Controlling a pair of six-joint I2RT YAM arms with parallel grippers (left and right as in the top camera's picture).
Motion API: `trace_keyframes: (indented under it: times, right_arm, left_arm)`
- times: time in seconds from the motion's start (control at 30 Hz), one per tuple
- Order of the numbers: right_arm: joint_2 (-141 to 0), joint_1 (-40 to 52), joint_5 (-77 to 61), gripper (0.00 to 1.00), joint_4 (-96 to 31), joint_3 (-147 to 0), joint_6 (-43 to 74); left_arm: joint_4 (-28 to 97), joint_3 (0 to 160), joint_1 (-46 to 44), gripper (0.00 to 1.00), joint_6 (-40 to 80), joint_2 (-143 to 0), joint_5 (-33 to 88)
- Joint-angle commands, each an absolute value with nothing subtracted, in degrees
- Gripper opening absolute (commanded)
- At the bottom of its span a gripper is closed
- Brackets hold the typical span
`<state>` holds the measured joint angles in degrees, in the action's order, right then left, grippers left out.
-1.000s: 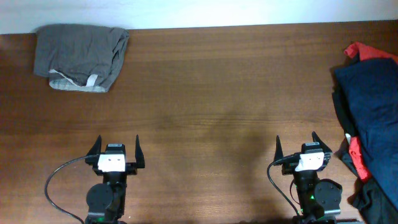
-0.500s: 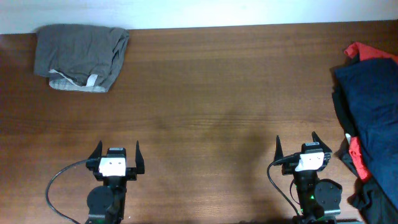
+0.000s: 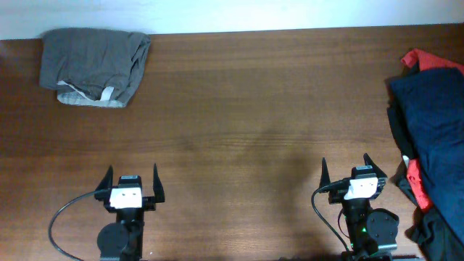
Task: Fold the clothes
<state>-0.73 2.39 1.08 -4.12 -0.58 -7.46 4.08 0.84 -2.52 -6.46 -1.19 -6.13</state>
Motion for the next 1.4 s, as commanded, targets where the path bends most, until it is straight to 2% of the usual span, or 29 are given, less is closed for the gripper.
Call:
trace_keyframes:
  times: [0.0, 1.37]
  right_arm:
    - [-0.3, 2.2, 2.0, 0.99, -4.6, -0.3, -6.8]
    - [-0.3, 2.2, 2.0, 0.99, -4.6, -0.3, -6.8]
  left_arm:
    - [4.2, 0.5, -1.1, 0.99, -7.2, -0.3, -5.3]
    - [4.4, 0.5, -0.7, 0.99, -7.2, -0.3, -3.4]
